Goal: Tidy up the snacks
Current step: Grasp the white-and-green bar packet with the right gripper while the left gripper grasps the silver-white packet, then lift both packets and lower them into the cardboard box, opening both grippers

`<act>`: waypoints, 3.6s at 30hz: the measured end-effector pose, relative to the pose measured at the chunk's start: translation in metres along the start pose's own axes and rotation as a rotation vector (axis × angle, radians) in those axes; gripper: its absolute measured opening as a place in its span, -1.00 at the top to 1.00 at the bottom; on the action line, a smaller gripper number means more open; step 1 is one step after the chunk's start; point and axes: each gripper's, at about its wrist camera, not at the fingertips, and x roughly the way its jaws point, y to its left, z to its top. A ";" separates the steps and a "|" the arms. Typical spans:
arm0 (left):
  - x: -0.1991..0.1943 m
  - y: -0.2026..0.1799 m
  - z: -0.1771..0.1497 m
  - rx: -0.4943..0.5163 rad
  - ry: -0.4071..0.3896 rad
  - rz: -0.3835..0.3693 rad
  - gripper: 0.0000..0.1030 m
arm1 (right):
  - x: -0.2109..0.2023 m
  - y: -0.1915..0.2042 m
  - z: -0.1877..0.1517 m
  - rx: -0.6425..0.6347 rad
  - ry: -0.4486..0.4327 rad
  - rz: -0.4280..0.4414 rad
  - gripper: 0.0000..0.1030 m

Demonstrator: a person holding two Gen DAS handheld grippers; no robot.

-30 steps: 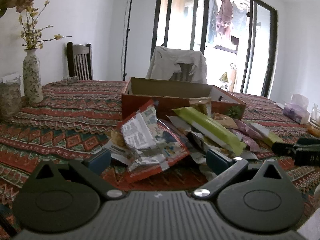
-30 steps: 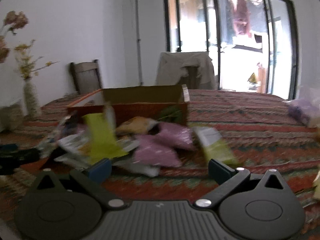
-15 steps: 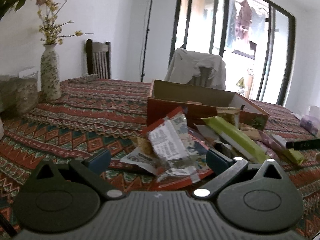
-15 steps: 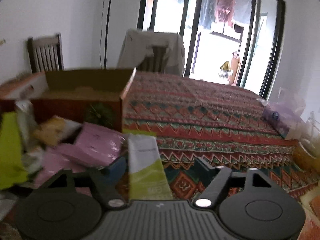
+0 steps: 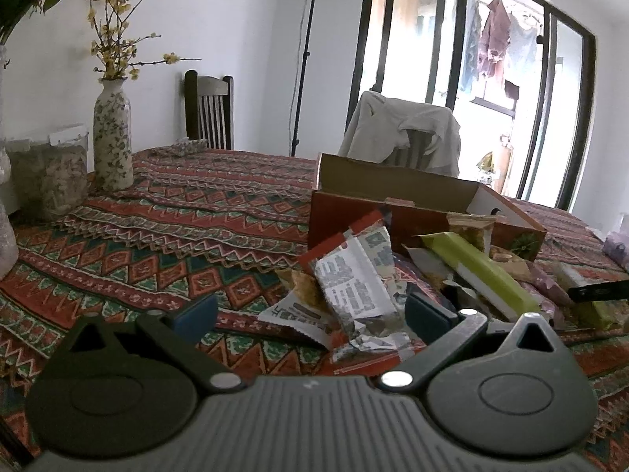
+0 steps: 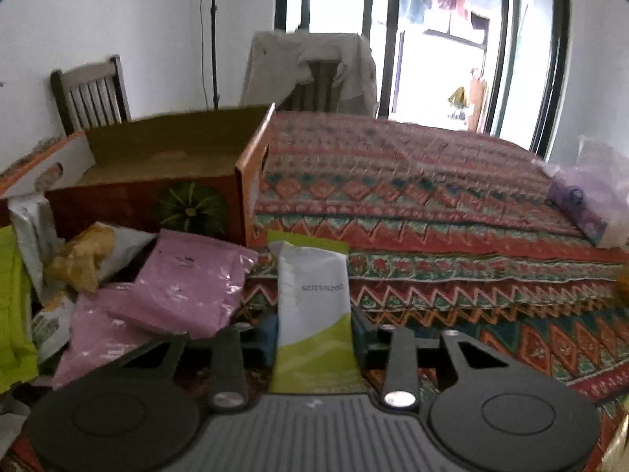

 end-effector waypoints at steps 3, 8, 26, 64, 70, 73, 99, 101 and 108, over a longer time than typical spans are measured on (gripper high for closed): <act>0.004 0.002 0.003 0.000 0.007 0.015 -1.00 | -0.020 0.000 -0.006 0.013 -0.064 0.001 0.32; 0.013 0.004 0.008 0.005 0.027 0.018 -1.00 | -0.058 0.008 -0.018 0.028 -0.164 0.035 0.32; 0.074 -0.021 0.012 -0.191 0.208 -0.101 -0.83 | -0.106 0.033 -0.035 0.019 -0.267 0.120 0.32; 0.071 -0.075 0.120 0.004 -0.125 -0.172 -0.23 | -0.050 0.065 0.088 0.033 -0.384 0.137 0.32; 0.114 -0.079 0.147 -0.038 -0.138 -0.108 -0.23 | -0.002 0.082 0.125 0.059 -0.358 0.144 0.32; 0.141 -0.079 0.153 -0.029 -0.136 -0.050 -0.23 | 0.023 0.089 0.132 0.067 -0.337 0.136 0.32; 0.192 -0.067 0.113 0.041 -0.032 -0.017 -0.87 | 0.079 0.093 0.103 0.052 -0.164 0.180 -0.33; 0.182 -0.070 0.113 0.040 -0.074 -0.019 -1.00 | 0.075 0.091 0.103 0.059 -0.185 0.181 -0.60; 0.169 -0.071 0.117 0.019 -0.127 -0.038 -1.00 | 0.067 0.081 0.105 0.101 -0.229 0.175 -1.00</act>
